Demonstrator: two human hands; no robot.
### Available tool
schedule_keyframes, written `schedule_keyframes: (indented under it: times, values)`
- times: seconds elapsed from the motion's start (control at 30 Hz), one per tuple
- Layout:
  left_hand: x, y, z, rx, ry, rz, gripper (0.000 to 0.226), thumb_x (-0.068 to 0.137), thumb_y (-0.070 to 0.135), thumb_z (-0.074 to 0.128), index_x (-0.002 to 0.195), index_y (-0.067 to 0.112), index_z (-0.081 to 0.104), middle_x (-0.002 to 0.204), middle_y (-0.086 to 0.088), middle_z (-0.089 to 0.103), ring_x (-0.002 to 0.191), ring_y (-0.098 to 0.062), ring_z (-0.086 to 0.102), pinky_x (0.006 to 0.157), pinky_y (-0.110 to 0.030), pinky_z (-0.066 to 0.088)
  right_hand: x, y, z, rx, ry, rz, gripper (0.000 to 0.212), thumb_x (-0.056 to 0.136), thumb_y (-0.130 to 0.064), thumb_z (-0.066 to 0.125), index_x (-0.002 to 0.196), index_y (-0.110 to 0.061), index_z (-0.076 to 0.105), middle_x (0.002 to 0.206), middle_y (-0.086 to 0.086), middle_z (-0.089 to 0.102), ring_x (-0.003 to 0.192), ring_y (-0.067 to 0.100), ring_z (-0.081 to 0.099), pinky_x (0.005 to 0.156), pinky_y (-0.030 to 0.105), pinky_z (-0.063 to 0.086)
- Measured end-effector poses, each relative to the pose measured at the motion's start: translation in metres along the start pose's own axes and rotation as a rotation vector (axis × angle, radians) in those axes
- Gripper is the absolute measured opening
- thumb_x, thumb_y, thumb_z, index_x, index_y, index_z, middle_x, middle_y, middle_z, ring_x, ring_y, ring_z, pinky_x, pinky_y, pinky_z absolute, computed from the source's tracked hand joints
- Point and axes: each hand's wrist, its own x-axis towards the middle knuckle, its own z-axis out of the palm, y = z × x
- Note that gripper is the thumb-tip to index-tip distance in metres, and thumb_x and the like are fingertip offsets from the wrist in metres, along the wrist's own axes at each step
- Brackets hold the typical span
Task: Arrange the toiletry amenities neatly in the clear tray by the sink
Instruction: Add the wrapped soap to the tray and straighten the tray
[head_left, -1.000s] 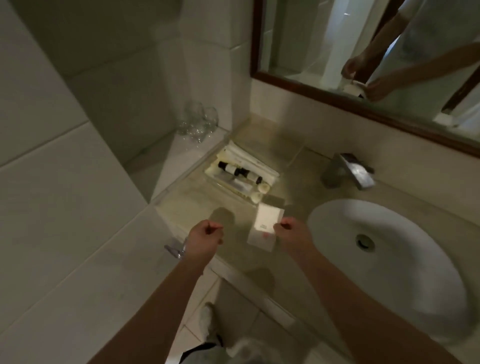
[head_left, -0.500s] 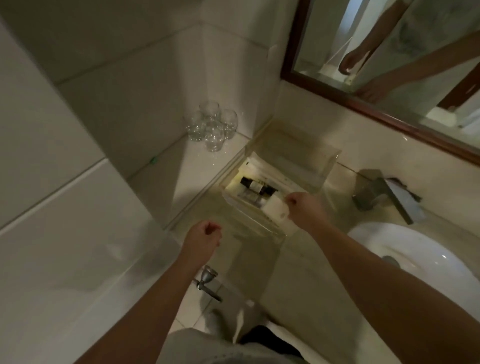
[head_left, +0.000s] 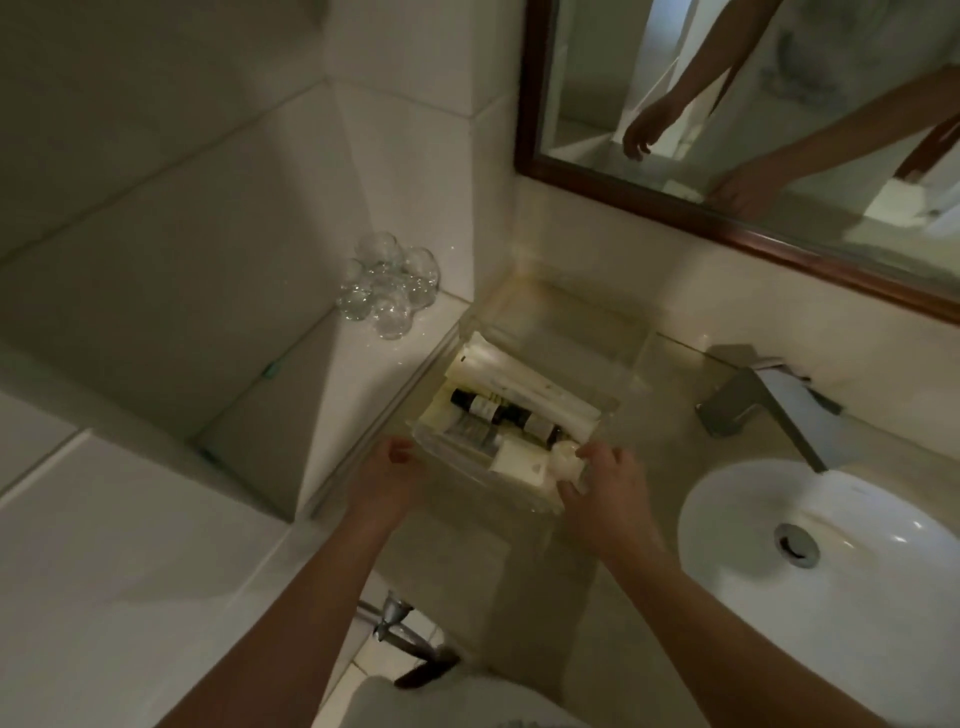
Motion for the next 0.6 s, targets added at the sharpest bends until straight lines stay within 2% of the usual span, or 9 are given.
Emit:
schedule_keyframes:
  times: [0.07, 0.1, 0.17, 0.2, 0.27, 0.37, 0.43, 0.5, 0.6]
  values:
    - [0.003, 0.007, 0.004, 0.019, 0.034, 0.027, 0.023, 0.086, 0.018, 0.058, 0.108, 0.024, 0.054, 0.096, 0.006, 0.058, 0.076, -0.006, 0.053, 0.054, -0.018, 0.038, 0.006, 0.004, 0.005, 0.014, -0.002, 0.032, 0.053, 0.082, -0.036, 0.070, 0.128, -0.022, 0.049, 0.122, 0.007, 0.047, 0.114, 0.025, 0.045, 0.096, 0.035, 0.040]
    - [0.004, 0.012, 0.005, 0.019, 0.038, 0.042, 0.025, 0.087, 0.018, 0.058, 0.111, 0.023, 0.052, 0.097, 0.007, 0.057, 0.076, -0.004, 0.053, 0.053, -0.016, 0.038, 0.008, 0.004, 0.008, 0.010, 0.006, 0.033, 0.055, 0.082, -0.037, 0.070, 0.129, -0.020, 0.048, 0.122, 0.008, 0.046, 0.114, 0.026, 0.045, 0.096, 0.035, 0.040]
    - [0.012, 0.016, 0.007, 0.097, 0.052, 0.132, 0.033, 0.087, 0.015, 0.058, 0.119, 0.019, 0.053, 0.113, 0.001, 0.056, 0.091, -0.012, 0.057, 0.071, -0.018, 0.044, 0.011, 0.004, 0.012, 0.025, 0.017, 0.035, 0.056, 0.083, -0.038, 0.070, 0.130, -0.019, 0.047, 0.122, 0.009, 0.045, 0.114, 0.026, 0.045, 0.097, 0.035, 0.040]
    - [0.018, 0.019, 0.007, 0.164, 0.047, 0.204, 0.038, 0.086, 0.013, 0.057, 0.124, 0.017, 0.053, 0.121, -0.002, 0.054, 0.103, -0.017, 0.055, 0.083, -0.022, 0.043, 0.011, 0.004, 0.015, 0.044, 0.023, 0.040, 0.057, 0.083, -0.039, 0.069, 0.131, -0.019, 0.046, 0.122, 0.009, 0.045, 0.114, 0.027, 0.045, 0.097, 0.036, 0.041]
    - [0.034, 0.028, 0.009, 0.278, -0.014, 0.383, 0.042, 0.087, 0.010, 0.056, 0.128, 0.017, 0.052, 0.130, -0.006, 0.051, 0.118, -0.021, 0.050, 0.097, -0.025, 0.036, 0.012, 0.001, 0.018, 0.051, 0.035, 0.053, 0.057, 0.083, -0.043, 0.068, 0.130, -0.019, 0.045, 0.121, 0.009, 0.043, 0.113, 0.027, 0.045, 0.096, 0.036, 0.041]
    - [0.059, 0.049, 0.018, 0.429, -0.119, 0.602, 0.042, 0.089, 0.013, 0.055, 0.131, 0.015, 0.051, 0.138, -0.007, 0.049, 0.128, -0.023, 0.044, 0.106, -0.026, 0.029, 0.011, -0.001, 0.020, 0.020, 0.045, 0.076, 0.056, 0.084, -0.052, 0.061, 0.128, -0.022, 0.044, 0.122, 0.008, 0.042, 0.112, 0.026, 0.042, 0.095, 0.037, 0.040]
    - [0.075, 0.062, 0.026, 0.538, -0.153, 0.714, 0.045, 0.087, 0.016, 0.055, 0.132, 0.011, 0.051, 0.142, -0.011, 0.047, 0.131, -0.027, 0.042, 0.110, -0.033, 0.031, 0.009, -0.004, 0.019, 0.002, 0.072, 0.064, 0.053, 0.085, -0.053, 0.057, 0.129, -0.024, 0.045, 0.127, 0.009, 0.041, 0.115, 0.025, 0.039, 0.097, 0.036, 0.037]
    - [0.089, 0.071, 0.034, 0.670, -0.209, 0.755, 0.051, 0.088, 0.021, 0.055, 0.136, 0.008, 0.047, 0.146, -0.015, 0.042, 0.135, -0.032, 0.036, 0.112, -0.040, 0.028, 0.004, -0.006, 0.018, -0.002, 0.080, 0.057, 0.053, 0.087, -0.051, 0.056, 0.132, -0.025, 0.044, 0.134, 0.009, 0.038, 0.122, 0.025, 0.035, 0.102, 0.035, 0.034]
    - [0.106, 0.076, 0.044, 0.830, -0.259, 0.748, 0.057, 0.092, 0.031, 0.047, 0.143, 0.009, 0.036, 0.152, -0.013, 0.033, 0.140, -0.034, 0.027, 0.114, -0.041, 0.022, -0.002, -0.009, 0.017, 0.056, 0.072, 0.087, 0.055, 0.089, -0.045, 0.057, 0.136, -0.023, 0.040, 0.140, 0.008, 0.034, 0.130, 0.024, 0.031, 0.107, 0.036, 0.032]
